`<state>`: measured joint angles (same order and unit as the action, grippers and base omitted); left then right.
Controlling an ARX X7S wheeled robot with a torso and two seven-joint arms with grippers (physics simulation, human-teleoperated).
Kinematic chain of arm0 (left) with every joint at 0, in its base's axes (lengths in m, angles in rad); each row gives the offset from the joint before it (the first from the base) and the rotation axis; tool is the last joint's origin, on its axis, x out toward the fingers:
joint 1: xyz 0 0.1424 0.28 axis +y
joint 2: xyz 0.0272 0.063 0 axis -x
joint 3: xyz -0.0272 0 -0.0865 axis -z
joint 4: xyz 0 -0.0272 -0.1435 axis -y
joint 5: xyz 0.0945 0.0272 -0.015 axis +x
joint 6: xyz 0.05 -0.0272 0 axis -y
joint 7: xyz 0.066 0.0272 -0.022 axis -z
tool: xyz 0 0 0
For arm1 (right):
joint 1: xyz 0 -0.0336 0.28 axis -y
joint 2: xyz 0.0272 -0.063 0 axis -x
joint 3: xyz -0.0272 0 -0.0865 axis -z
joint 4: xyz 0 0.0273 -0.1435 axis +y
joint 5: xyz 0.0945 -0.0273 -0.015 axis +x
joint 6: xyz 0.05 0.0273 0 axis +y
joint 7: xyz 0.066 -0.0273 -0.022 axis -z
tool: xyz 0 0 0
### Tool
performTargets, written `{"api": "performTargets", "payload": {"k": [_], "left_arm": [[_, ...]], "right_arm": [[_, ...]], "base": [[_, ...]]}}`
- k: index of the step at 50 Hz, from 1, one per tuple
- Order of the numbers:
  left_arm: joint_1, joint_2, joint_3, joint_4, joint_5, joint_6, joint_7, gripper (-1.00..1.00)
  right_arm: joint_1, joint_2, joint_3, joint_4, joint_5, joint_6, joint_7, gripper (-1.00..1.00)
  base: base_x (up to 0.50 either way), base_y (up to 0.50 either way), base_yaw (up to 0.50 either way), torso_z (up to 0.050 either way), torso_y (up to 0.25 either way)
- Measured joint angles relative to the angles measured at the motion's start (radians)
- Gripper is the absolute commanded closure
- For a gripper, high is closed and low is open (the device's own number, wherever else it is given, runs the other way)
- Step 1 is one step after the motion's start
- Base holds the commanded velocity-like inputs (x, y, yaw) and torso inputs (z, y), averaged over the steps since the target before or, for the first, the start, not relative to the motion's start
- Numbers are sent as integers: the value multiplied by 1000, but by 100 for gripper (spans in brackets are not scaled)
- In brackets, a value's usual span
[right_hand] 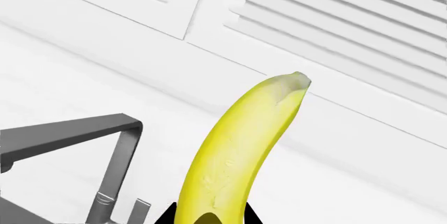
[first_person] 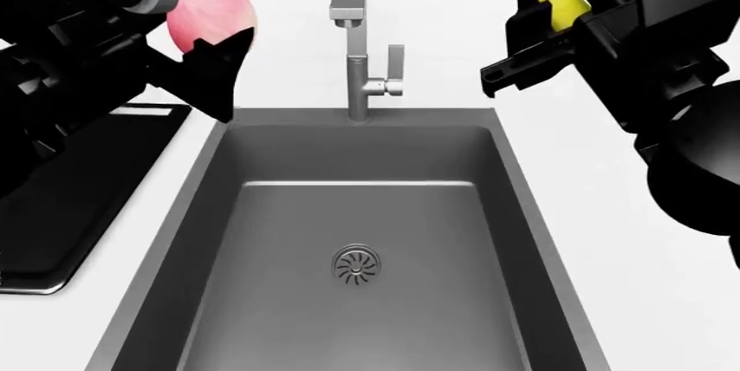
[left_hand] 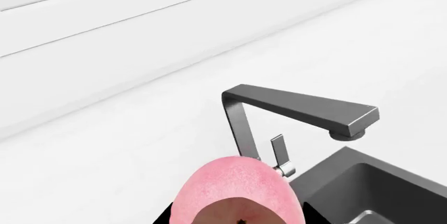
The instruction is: Pick up the fruits and vegetables and place them in the sink. Turn on the sink faucet to wash them. Then turn the sink off and put them in the tray.
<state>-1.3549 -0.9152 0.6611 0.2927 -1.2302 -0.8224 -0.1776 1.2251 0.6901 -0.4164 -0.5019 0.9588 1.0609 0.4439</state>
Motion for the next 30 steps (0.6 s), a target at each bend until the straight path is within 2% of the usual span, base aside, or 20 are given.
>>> {"api": "performTargets", "payload": {"k": [30], "left_arm": [[16, -9, 8, 15, -26, -19, 5, 100]], "right_arm": [[-12, -2, -31, 6, 15, -6, -35, 100]], "base": [[25, 0, 0, 0, 1]]}}
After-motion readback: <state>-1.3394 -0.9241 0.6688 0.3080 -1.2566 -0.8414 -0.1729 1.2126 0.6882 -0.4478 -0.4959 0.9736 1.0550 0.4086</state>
